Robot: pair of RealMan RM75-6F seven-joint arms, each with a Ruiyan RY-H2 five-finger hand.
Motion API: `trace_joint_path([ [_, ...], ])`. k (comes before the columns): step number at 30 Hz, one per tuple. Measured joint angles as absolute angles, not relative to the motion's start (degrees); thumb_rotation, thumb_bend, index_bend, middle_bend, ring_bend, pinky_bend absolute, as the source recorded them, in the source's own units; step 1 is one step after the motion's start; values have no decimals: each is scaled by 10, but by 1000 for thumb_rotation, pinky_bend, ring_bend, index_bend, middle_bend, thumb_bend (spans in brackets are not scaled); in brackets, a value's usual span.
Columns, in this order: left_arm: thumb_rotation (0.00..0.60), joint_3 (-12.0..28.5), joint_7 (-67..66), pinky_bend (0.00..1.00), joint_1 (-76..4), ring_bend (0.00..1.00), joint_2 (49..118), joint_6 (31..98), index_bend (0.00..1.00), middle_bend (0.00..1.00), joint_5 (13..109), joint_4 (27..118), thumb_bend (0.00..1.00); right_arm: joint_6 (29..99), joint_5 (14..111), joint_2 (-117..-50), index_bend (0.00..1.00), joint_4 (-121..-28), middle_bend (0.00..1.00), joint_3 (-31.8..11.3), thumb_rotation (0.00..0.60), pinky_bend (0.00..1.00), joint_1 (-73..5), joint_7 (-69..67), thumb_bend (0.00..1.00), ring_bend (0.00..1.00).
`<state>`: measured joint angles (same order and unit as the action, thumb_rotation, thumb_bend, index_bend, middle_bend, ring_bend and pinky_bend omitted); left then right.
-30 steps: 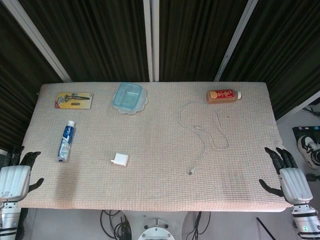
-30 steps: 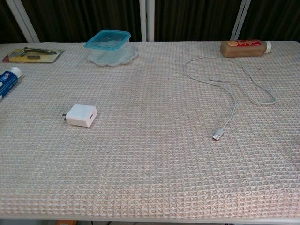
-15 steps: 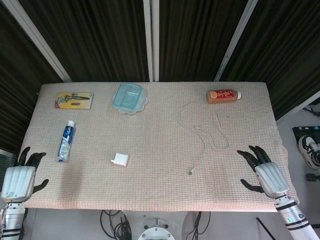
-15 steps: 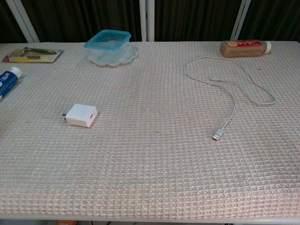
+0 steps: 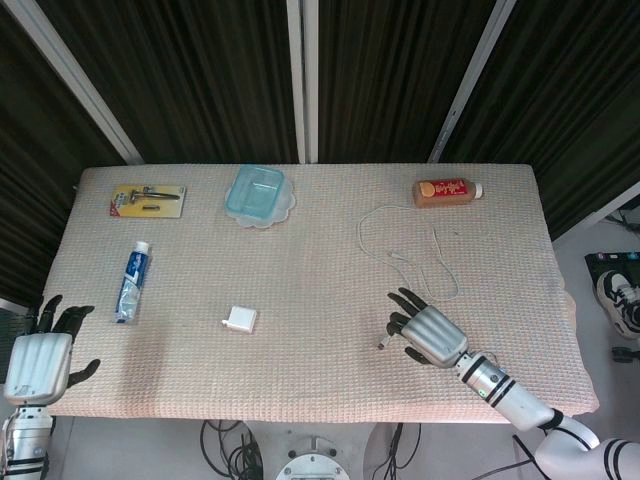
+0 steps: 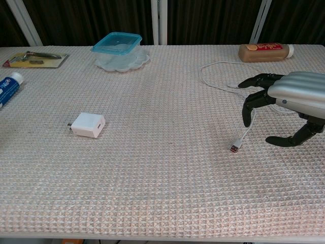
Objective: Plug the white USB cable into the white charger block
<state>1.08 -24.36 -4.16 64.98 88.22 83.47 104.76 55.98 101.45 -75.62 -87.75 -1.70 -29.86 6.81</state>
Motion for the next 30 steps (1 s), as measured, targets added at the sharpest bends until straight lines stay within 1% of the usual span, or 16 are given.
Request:
trace_joint_path([
  [5,600,11,-241,0,-39,62,648,882,238,258,832,1050,112,559,1023,-799,439,-824,347,-15,600,0,-318,79,242,13],
  [13,600,12,-235,0,-38,62,651,876,238,256,829,1046,112,572,1021,-835,439,-787,357,-3,600,0,-326,106,242,25],
  [20,600,13,-229,0,-40,62,650,871,238,255,831,1042,112,577,1003,-853,440,-774,350,3,600,0,-326,119,275,25],
  [24,600,14,-226,0,-41,62,650,869,238,255,831,1040,112,579,995,-858,460,-772,351,5,600,0,-327,121,298,25],
  [30,600,14,-222,0,-41,62,651,867,238,255,833,1037,112,583,987,-862,484,-773,358,12,600,0,-328,123,307,30],
])
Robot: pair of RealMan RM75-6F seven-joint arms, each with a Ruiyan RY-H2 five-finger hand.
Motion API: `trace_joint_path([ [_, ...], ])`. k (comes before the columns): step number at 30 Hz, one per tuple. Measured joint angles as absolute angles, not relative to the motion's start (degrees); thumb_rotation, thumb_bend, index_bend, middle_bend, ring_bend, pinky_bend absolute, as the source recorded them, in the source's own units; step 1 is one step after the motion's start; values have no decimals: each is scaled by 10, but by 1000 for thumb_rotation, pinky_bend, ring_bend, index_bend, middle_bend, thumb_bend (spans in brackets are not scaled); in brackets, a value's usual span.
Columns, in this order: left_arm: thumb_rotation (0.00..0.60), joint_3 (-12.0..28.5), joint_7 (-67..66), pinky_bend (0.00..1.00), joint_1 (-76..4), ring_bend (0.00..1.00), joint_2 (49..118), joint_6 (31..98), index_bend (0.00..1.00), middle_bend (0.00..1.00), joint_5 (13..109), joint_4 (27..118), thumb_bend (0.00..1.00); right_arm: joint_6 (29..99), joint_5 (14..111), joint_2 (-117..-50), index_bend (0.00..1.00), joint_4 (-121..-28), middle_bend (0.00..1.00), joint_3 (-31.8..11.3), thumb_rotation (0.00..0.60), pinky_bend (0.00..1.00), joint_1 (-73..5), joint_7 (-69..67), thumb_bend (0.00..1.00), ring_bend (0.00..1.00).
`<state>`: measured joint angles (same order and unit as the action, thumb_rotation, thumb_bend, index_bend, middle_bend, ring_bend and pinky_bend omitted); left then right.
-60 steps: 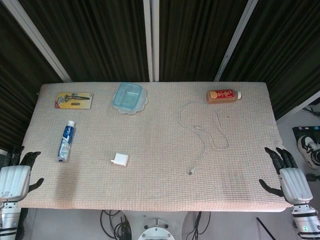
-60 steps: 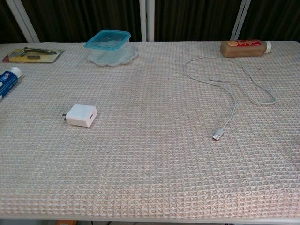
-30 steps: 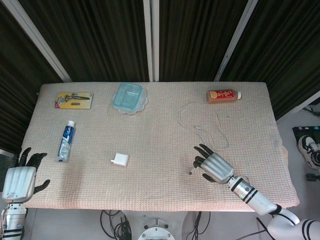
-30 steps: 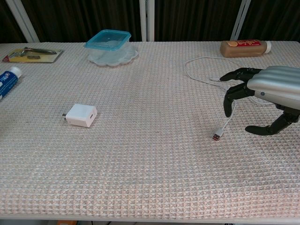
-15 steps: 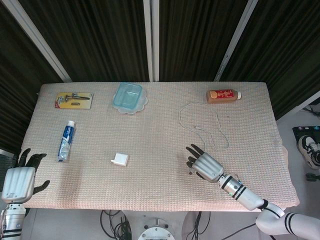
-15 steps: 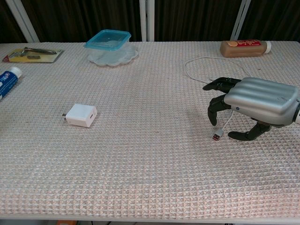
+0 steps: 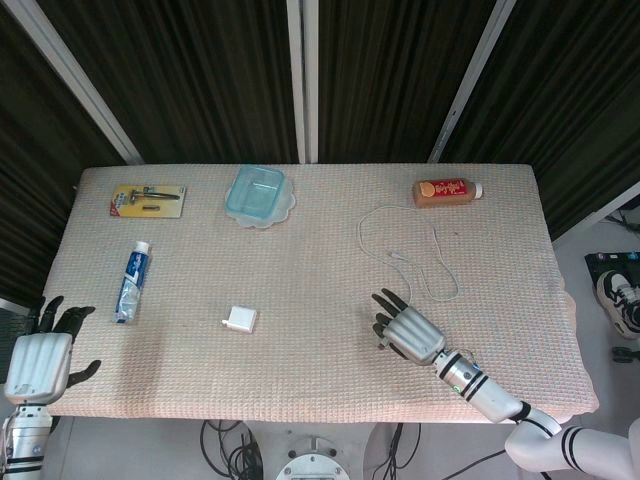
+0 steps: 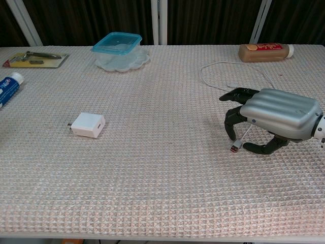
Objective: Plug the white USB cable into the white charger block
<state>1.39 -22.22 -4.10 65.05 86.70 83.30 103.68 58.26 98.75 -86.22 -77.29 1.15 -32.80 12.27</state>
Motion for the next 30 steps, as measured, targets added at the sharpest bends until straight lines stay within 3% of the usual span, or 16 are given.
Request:
trace_joint_path([
  [16,600,13,-211,0,-38,62,648,868,238,253,836,1032,112,604,974,-873,574,-768,388,16,600,0,-326,130,327,66],
  [30,600,18,-266,0,-71,61,639,824,239,253,843,1064,112,642,966,-849,602,-800,523,7,600,0,-321,92,358,216],
])
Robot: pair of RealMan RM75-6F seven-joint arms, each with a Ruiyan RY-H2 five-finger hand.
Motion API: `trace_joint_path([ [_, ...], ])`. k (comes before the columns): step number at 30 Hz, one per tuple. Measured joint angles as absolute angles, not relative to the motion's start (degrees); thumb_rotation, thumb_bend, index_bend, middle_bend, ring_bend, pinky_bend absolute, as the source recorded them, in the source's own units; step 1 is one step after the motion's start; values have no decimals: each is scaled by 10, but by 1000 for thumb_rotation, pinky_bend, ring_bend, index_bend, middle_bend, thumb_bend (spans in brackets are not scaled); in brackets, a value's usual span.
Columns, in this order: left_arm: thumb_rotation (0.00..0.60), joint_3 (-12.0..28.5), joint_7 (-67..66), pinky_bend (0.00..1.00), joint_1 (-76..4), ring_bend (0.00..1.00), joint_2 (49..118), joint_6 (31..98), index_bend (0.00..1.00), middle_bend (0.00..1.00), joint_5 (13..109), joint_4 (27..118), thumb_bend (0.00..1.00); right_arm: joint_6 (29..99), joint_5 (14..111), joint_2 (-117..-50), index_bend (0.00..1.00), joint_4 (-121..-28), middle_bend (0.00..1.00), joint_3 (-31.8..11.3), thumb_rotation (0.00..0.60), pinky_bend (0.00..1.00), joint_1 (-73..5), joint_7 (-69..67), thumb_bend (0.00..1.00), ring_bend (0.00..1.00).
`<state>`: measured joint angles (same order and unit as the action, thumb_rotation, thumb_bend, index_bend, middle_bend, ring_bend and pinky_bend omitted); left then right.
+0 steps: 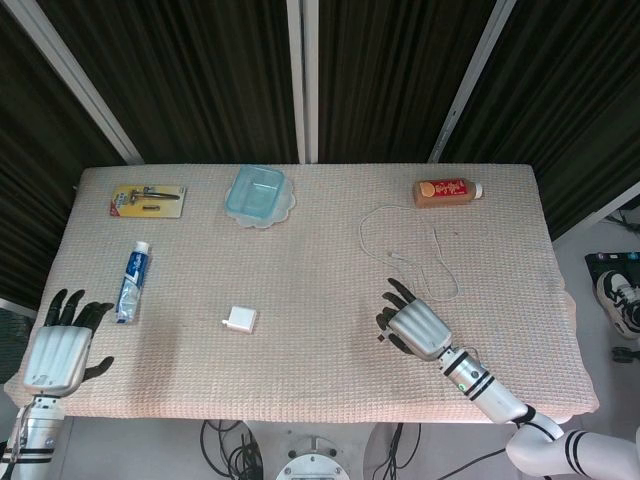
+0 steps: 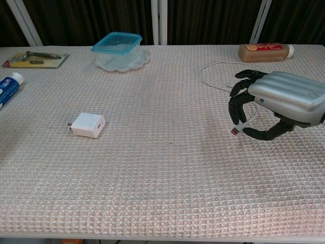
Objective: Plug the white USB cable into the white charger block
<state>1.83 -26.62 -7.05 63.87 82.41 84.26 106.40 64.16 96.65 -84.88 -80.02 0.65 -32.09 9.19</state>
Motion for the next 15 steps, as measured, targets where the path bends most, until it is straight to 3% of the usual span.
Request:
trace_joint_path([
  [8,600,33,-306,0,-122,61,642,755,238,253,830,1085,112,631,944,-821,602,-829,529,0,600,0,-324,82,366,219],
  [15,600,50,-338,0,-200,61,684,645,240,253,787,1082,118,630,926,-772,602,-873,524,-25,600,0,-332,76,369,219],
])
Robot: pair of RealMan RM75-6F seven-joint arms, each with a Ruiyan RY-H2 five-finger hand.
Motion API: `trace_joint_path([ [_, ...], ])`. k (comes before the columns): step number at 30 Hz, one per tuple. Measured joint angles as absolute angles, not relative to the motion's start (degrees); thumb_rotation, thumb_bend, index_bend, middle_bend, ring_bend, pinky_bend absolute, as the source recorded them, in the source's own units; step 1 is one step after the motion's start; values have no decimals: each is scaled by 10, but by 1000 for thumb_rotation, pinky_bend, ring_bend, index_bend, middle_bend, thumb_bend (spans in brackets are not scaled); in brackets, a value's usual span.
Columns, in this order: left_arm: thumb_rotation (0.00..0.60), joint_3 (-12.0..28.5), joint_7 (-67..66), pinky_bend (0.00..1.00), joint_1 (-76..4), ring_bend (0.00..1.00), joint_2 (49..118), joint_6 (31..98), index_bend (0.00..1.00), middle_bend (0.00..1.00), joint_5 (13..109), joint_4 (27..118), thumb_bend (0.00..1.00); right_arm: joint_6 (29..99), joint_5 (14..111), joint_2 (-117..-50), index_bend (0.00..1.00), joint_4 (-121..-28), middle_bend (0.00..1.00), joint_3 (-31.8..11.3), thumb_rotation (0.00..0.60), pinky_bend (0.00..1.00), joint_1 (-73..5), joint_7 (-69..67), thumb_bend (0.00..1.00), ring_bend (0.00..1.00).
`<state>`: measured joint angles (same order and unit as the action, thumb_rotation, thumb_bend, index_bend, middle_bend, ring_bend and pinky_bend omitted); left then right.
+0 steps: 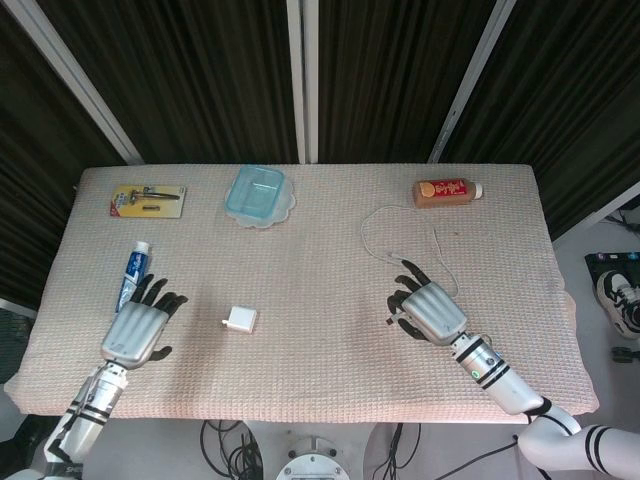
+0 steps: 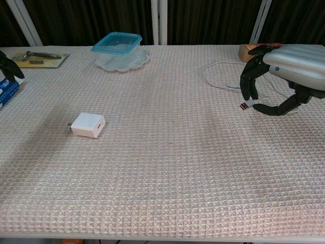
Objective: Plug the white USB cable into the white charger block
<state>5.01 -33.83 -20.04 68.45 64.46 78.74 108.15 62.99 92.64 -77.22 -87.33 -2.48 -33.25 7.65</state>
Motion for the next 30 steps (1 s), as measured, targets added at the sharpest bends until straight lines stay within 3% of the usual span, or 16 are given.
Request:
trace_joint_path([
  [6,600,64,-366,2,-269,62,767,568,247,253,723,1035,145,633,912,-724,602,-917,521,-51,600,0,-341,92,368,219],
  [12,600,72,-389,2,-318,62,825,537,265,253,667,982,217,643,901,-710,602,-928,519,-58,600,0,-338,92,367,219],
  [30,600,54,-408,0,-374,62,855,529,286,256,617,944,283,650,903,-720,603,-907,515,-45,600,0,-330,67,366,219],
])
